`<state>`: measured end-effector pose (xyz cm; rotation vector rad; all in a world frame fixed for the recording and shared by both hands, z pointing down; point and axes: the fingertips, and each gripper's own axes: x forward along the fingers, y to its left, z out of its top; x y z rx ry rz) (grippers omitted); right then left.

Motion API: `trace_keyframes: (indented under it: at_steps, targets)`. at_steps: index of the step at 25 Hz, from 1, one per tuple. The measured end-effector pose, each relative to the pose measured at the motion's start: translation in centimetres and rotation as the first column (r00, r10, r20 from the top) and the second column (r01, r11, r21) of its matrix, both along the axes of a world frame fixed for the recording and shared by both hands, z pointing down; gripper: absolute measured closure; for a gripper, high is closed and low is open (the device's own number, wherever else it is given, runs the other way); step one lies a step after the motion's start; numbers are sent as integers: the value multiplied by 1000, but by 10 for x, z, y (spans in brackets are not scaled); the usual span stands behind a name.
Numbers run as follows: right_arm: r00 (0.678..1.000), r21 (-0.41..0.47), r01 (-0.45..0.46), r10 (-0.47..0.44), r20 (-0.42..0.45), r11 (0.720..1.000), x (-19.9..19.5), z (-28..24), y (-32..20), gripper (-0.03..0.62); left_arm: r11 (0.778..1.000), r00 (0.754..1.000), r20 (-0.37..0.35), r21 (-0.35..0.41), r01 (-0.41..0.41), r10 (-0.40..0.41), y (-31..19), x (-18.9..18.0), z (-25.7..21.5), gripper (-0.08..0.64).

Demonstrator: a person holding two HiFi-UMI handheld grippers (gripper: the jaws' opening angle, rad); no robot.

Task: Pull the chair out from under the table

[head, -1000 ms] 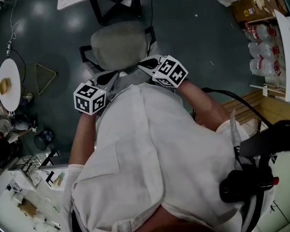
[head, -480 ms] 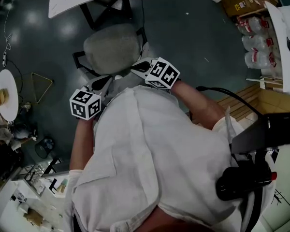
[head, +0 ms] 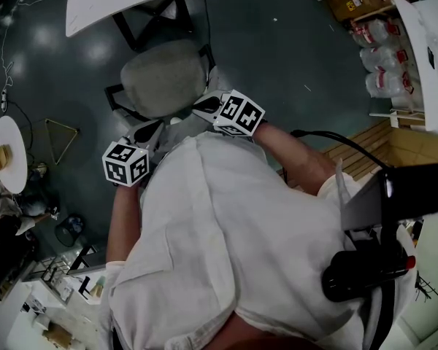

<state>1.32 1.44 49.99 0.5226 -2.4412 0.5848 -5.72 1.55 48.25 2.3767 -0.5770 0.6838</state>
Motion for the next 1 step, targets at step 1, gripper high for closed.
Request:
trace_keyframes:
  at_steps: [1]
  targets:
    - [1000, 0, 1, -1, -1, 1000, 1, 0, 0, 586, 1000, 1000, 2, -1, 2, -2, 0, 0, 1, 554]
